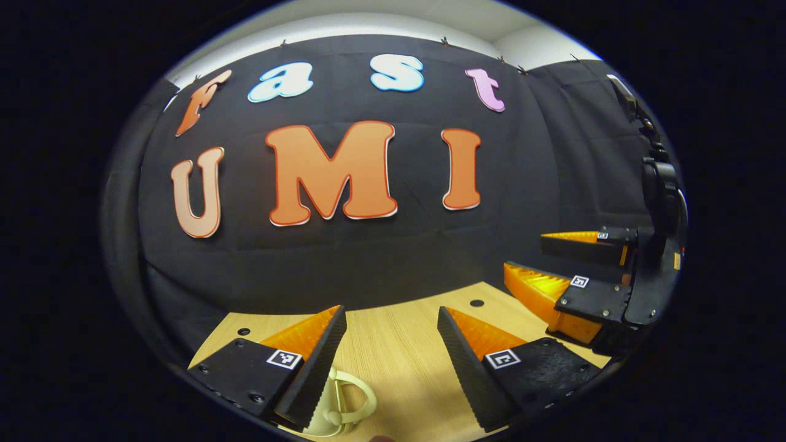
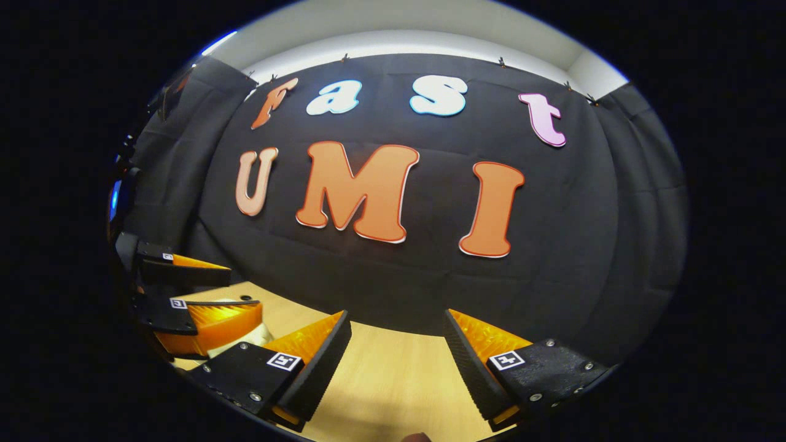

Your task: First open the suitcase, pack the skin care products into it, and then close the suitcase.

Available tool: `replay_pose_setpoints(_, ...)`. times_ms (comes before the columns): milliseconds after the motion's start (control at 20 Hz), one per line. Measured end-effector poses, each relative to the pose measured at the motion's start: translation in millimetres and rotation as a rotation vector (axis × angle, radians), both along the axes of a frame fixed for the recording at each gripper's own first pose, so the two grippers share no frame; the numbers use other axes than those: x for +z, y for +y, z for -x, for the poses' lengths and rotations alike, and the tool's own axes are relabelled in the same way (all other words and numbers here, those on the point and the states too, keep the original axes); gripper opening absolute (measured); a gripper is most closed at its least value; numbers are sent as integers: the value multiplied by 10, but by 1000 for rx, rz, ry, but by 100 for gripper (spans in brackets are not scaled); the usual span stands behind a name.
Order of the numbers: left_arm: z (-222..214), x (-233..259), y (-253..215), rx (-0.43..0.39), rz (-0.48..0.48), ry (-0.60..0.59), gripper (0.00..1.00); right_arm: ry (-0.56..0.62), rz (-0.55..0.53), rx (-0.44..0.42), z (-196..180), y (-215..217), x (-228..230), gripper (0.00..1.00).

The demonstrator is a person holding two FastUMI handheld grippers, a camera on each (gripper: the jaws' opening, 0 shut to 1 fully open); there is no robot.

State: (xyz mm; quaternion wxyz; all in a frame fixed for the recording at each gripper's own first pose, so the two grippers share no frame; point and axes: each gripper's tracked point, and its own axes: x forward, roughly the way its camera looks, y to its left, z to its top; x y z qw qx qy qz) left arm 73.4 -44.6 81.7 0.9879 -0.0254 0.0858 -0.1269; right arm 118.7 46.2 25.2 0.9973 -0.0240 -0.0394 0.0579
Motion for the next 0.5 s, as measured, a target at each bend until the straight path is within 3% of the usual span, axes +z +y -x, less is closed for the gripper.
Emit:
replay_pose_setpoints(200, 44, 223, 52, 56, 85, -49, 93, -6, -10, 30, 42, 57, 17, 95)
replay_pose_setpoints(350, 140, 479, -105, -1, 190, -102, 96, -24, -23, 66, 93, 82, 51, 96)
replay_pose_setpoints(500, 224, 417, -39, 32, 161, -93, 97, -29, -17, 78, 103, 74, 24, 96)
